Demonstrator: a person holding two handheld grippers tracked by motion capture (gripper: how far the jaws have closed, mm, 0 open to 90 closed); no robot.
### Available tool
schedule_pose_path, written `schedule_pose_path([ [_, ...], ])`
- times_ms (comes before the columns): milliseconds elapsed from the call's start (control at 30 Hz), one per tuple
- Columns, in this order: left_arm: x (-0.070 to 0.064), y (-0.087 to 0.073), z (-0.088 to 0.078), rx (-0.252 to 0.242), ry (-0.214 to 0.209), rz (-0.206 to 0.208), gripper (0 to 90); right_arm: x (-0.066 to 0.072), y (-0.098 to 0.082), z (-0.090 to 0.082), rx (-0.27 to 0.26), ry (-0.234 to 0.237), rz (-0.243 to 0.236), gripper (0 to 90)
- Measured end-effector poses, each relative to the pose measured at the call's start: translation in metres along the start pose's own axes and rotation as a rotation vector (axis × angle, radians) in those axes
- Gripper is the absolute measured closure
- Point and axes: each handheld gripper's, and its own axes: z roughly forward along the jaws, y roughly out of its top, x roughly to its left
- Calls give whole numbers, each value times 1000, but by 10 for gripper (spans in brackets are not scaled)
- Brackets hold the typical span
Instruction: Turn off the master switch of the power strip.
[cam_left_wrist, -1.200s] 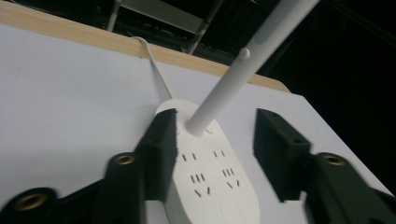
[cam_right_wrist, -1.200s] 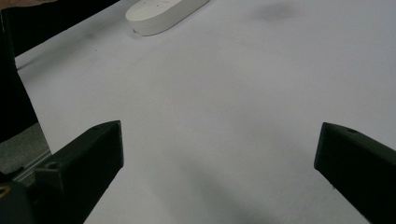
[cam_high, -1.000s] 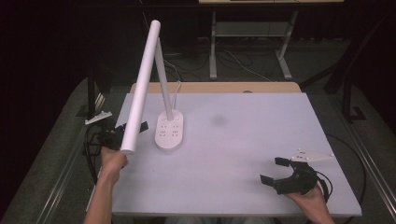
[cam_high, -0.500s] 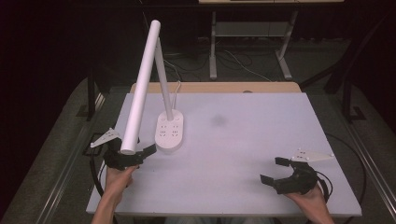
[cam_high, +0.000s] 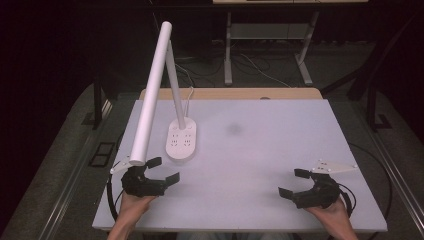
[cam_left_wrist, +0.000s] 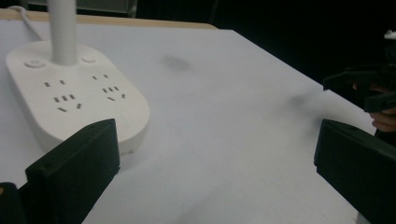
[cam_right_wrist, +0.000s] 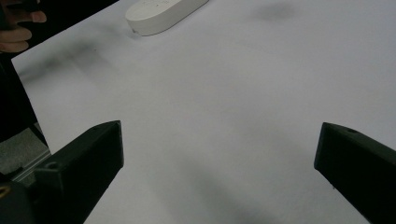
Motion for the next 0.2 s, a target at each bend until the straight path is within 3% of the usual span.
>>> schedule_pose_path([
  [200, -10, -9, 12, 88, -1, 82, 0, 0, 0, 1, 5, 3, 1, 6],
])
